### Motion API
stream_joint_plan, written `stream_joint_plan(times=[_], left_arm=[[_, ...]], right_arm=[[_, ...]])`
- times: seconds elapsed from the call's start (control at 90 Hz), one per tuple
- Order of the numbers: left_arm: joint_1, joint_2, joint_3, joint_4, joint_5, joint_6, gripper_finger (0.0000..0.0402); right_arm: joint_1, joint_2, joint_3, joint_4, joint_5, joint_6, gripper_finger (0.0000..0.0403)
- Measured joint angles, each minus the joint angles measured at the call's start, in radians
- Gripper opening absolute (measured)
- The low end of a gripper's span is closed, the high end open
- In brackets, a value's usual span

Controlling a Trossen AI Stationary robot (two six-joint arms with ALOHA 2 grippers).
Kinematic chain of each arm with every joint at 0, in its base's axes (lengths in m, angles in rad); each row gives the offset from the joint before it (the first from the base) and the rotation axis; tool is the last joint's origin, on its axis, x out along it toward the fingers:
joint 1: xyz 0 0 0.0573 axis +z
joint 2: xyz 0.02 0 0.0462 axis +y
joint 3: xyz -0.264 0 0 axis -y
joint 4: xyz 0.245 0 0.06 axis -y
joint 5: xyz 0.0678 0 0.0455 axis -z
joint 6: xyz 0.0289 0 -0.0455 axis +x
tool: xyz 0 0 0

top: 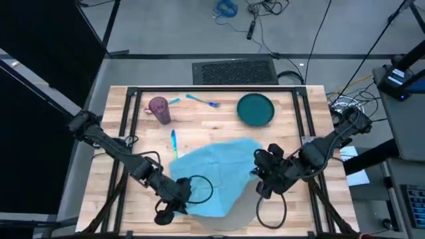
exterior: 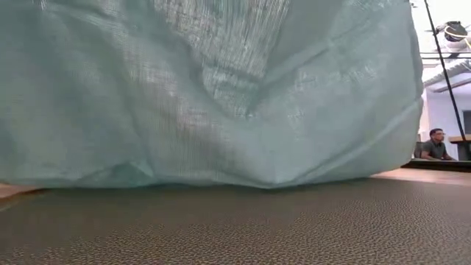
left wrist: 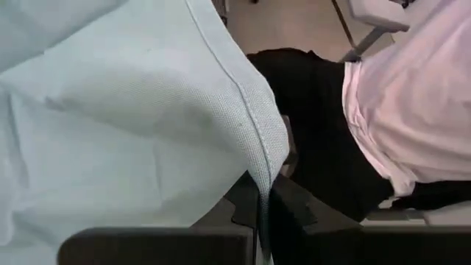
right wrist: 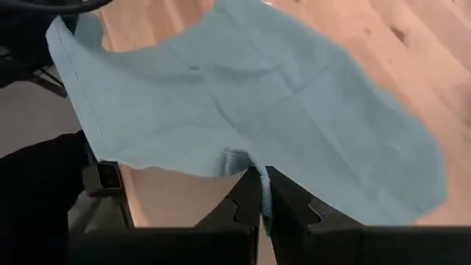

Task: Set table place
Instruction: Fold the blue napkin

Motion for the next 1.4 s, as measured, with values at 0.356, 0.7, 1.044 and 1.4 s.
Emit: stream_joint_plan(times=[0.356, 0.7, 1.044, 1.4], left_arm=[[0.007, 0.000, 0.000, -0.013, -0.024, 0.000, 0.0000], [0.004, 0.000, 0.000, 0.007, -0.024, -0.050, 0.0018], [-0.006, 0.056, 0.000, 0.183, 0.081, -0.232, 0.0113], [0.029, -0.018, 0.112, 0.191, 0.055, -0.052, 0.0114]], right_arm=[[-0.062, -0.001, 0.000, -0.001, -0.107, -0.042, 0.0001], [-0.072, -0.001, 0.000, -0.002, -0.142, -0.023, 0.0113], [-0.084, -0.001, 0.000, -0.024, -0.102, -0.073, 0.0235], [-0.191, -0.003, -0.054, -0.236, -0.079, -0.036, 0.0227]])
